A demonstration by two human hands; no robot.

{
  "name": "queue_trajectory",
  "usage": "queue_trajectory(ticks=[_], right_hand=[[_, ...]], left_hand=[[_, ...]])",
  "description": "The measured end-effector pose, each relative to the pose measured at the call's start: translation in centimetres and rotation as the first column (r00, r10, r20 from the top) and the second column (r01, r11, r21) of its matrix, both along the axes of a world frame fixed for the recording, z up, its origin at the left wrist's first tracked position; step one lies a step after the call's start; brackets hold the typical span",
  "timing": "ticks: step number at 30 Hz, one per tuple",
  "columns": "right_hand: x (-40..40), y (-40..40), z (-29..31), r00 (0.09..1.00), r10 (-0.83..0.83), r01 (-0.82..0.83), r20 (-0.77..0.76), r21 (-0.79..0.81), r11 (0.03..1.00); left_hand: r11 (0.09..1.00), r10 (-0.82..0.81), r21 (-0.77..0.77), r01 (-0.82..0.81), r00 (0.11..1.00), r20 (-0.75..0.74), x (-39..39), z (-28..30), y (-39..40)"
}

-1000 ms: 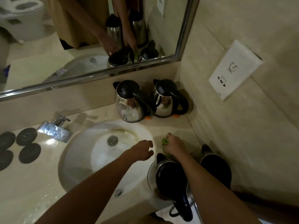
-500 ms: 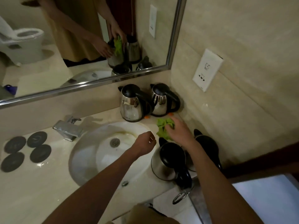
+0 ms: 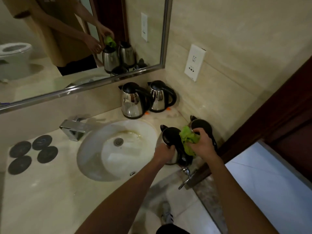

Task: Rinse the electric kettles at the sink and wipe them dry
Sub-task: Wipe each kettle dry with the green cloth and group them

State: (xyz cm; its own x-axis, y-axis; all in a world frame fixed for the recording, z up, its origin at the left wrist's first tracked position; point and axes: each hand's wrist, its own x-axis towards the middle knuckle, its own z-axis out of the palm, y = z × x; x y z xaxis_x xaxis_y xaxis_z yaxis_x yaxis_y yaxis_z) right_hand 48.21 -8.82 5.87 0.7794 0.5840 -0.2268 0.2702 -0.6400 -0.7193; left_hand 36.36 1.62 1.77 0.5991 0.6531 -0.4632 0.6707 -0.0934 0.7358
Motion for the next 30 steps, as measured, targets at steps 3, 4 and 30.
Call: queue_trajectory(ticks=[3,4,30], right_hand=[[0.3,-0.7,-1.0,0.995,-0.101,0.101,-0.024,0.004,0.995],[0.5,-0.8,-1.3,0.991,-0.130,0.131,-0.036,0.019,0.991],[-3.1,-1.7,-7.6,0.916,-0.167,0.257,-0.365,0.213,0.943]], left_hand=[[0.972,0.124,-0.204,-0.117,0.992,0.020,1.0,-0.4,-1.4],[0.958,0.160,-0.244,-0.148,0.987,0.030,1.4,-0.4,-1.7],[0.815,0.544,-0.287,-0.503,0.836,0.079,-1.6,-5.0,-7.1]])
